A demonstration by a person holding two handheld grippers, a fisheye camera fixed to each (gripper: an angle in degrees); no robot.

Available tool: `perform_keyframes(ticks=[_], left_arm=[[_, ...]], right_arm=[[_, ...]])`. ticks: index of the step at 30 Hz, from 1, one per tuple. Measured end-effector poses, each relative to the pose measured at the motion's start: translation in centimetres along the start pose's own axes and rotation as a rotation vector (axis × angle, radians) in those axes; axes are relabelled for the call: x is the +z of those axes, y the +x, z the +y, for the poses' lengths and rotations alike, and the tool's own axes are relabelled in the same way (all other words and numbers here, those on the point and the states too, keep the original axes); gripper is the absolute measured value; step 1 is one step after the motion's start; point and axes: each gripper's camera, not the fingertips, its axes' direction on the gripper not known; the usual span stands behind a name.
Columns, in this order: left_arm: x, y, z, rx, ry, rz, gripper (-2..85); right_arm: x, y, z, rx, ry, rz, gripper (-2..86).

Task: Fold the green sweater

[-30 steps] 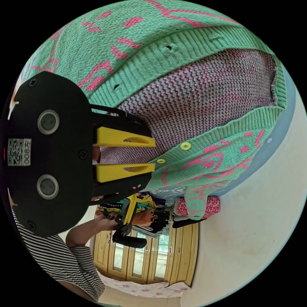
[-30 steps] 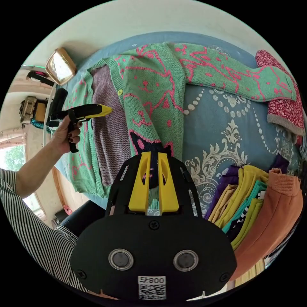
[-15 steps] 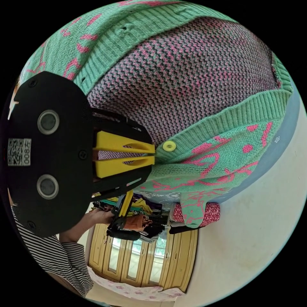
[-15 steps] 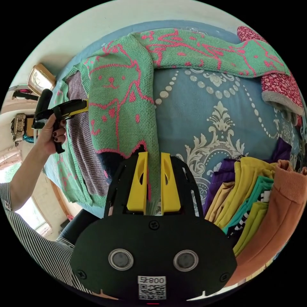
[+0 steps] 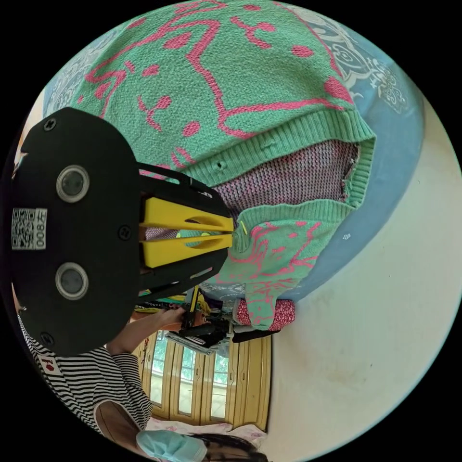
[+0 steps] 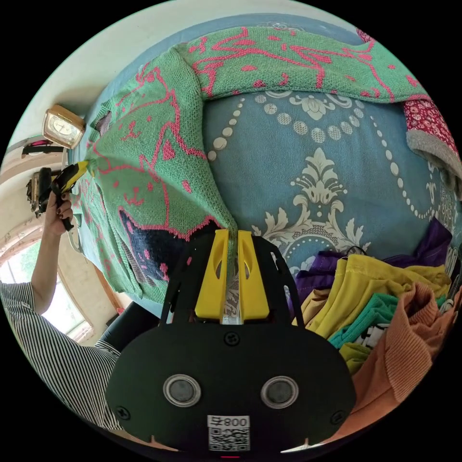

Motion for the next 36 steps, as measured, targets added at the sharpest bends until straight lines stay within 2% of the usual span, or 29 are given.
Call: perform_keyframes(ticks=[6,9,12,15,17,20,25,28,31,34,36], left_arm=[[1.2,1.9,-1.1,0.033,-0.008,0.026,0.7],[1.3,3.0,-1.4,0.042,-0.008,0.056,0.7],[1.2,3.7,-1.4,0.046,-0.020,0.057,0.7],[1.1,4.2,-1.3,0.045,-0.034,0.056,0.7],[1.0,4.5,-1.3,0.047,-0.037,0.052,0.7],[0.7,5.1,-1.3,0.060,-0.043,0.054,0.7],[-0.6,6.4,-2.1,0.081,0.007,0.126,0.7],[0.5,6.9,-3.8,0.099,0.004,0.132,0.7],[2.4,7.5,-4.9,0.124,-0.045,0.055,0.8],[2.6,7.8,-5.1,0.126,-0.038,0.081,0.7],[2.4,8.0,-5.1,0.128,-0.035,0.087,0.7]], right_arm=[[-2.2,0.3,1.3,0.039,0.103,-0.007,7.1],[-3.6,-3.9,2.6,-0.061,0.166,0.033,8.5],[-2.1,-9.7,3.5,-0.214,0.145,0.039,9.7],[1.9,-14.4,3.8,-0.347,0.045,-0.007,9.6],[5.0,-15.9,3.5,-0.361,0.016,0.149,6.7],[6.3,-15.7,2.3,-0.356,-0.018,0.187,4.1],[1.6,-10.8,1.1,-0.303,0.027,-0.113,3.4],[0.0,-4.4,-1.0,-0.150,0.058,-0.174,4.0],[-0.1,-0.8,-2.9,-0.050,0.045,-0.261,5.8],[0.1,-1.8,-2.9,-0.038,0.028,-0.108,8.0],[-0.1,-2.9,-2.4,-0.044,0.055,-0.119,8.4]])
